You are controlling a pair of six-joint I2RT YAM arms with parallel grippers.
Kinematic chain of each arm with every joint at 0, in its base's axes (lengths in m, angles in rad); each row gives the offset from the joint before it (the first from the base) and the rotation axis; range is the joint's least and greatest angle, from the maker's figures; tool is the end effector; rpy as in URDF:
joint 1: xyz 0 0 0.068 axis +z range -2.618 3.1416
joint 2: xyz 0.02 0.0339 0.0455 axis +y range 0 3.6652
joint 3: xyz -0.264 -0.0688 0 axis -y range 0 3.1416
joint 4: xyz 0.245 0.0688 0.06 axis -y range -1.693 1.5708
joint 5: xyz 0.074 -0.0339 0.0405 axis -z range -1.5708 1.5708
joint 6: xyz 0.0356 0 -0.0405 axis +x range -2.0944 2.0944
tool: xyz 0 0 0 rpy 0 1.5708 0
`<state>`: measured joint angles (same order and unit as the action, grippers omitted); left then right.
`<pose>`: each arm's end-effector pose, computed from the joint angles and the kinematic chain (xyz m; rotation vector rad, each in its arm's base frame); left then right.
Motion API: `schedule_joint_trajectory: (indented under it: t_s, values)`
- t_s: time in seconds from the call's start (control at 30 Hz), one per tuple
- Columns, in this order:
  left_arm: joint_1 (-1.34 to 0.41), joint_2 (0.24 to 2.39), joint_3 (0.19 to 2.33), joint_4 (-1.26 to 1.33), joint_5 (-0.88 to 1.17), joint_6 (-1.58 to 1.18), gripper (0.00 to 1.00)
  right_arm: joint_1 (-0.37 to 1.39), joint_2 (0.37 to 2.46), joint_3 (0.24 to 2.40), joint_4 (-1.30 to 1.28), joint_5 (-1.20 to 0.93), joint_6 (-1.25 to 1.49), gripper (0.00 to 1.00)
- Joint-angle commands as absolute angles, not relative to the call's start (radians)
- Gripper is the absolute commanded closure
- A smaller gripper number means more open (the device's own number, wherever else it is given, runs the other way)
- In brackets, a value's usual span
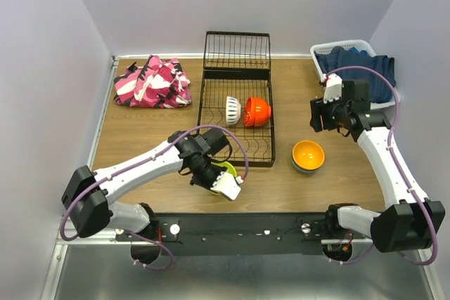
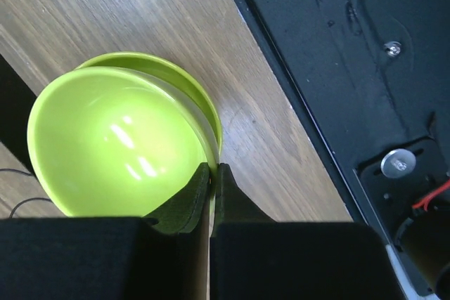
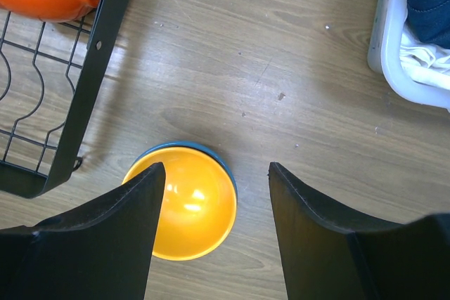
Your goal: Load the bowls into the dish rack
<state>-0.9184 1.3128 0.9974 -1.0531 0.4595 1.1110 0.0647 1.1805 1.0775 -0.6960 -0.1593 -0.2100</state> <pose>0.1243 -0.1887 0.2461 2.4402 1.4375 -0.6315 0.2447 0.0215 0.3139 -0.3987 2.3261 0.1182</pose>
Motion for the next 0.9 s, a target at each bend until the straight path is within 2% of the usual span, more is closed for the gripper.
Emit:
schedule_joint_trajectory:
  t_s: [0.0,0.2,0.37,0.5,0.67,0.8,0.87]
  values:
    - [-0.916,1.289,1.095,-1.158,0.526,1.111,0.95,0.071,1.198,1.100,-0.706,-0.172,-0.210,0.31]
    - [-0.836,1.278,1.247,-1.155,0.606,0.999,0.96,0.071,1.212,1.117,-0.701,-0.170,-0.206,0.31]
    - [-0.571,1.328,1.293,-1.072,0.787,0.800,0.97,0.071,1.219,1.134,-0.695,-0.156,-0.206,0.31]
    - [-0.375,1.362,1.296,-0.857,0.871,0.596,0.98,0.071,1.227,1.143,-0.695,-0.134,-0.204,0.31]
    - [-0.266,1.427,1.267,-0.591,1.011,0.257,0.97,0.069,1.236,1.140,-0.689,-0.117,-0.207,0.31]
    - [-0.209,1.456,1.152,-0.121,1.091,-0.210,0.98,0.069,1.250,1.146,-0.692,-0.101,-0.212,0.31]
    - [-0.180,1.486,1.100,-0.001,1.091,-0.340,0.98,0.069,1.261,1.152,-0.693,-0.094,-0.215,0.31]
